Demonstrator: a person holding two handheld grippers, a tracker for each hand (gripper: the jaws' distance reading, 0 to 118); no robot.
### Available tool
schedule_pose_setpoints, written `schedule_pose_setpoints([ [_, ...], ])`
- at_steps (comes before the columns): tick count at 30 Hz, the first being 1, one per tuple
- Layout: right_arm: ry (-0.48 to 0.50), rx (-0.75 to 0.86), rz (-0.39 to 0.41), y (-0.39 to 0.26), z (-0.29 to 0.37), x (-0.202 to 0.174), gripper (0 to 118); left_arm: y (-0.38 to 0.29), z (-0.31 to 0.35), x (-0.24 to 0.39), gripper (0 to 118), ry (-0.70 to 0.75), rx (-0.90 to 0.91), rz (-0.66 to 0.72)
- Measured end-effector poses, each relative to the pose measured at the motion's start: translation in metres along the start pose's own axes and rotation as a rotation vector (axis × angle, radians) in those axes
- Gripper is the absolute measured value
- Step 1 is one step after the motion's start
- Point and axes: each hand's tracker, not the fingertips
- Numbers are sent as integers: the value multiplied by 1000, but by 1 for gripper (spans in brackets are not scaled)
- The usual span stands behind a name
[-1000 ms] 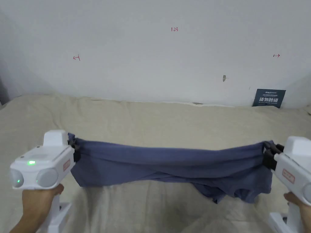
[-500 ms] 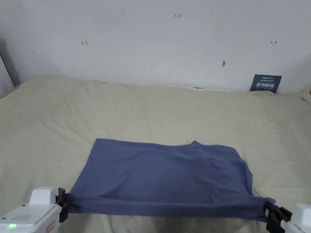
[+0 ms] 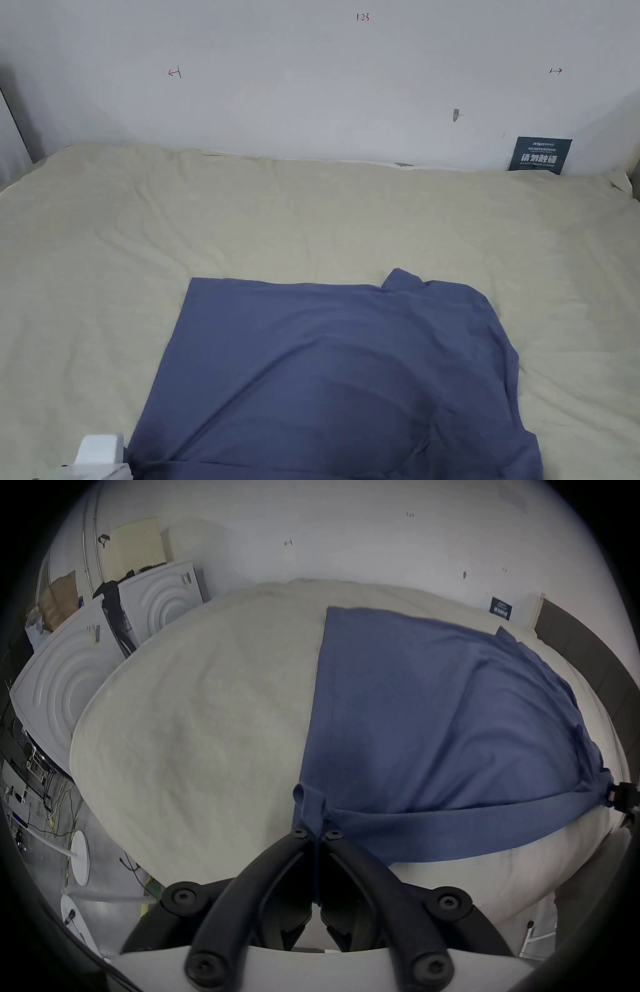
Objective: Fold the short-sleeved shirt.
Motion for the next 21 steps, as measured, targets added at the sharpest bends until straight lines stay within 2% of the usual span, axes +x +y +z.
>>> schedule_pose_setpoints([
  [2,-5,3,-3,0,-3,-3,7,-1,3,1,10,5,13,10],
  [3,-9,9,0,1,0,-6,10,2,5,2,23,6,9,19],
  [4,-15,9,3,3,5,-9,25,4,7,1,57,6,1,35],
  [5,-18,13,11,8,10,-13,45,8,10,1,81,11,-2,63],
  [7,-30,73,37,18,25,-21,89,19,25,-1,114,-1,18,100],
  [8,-32,113,51,28,35,-24,99,26,33,-1,115,-39,71,125],
  [10,-18,197,83,47,54,-33,103,44,56,2,115,-72,180,144],
  [11,-27,259,96,57,66,-40,109,55,68,5,114,-85,233,145],
  [19,-31,665,177,115,157,-84,109,118,150,38,113,-78,611,132],
  [21,-28,735,193,121,171,-93,108,123,163,46,109,-67,696,123],
])
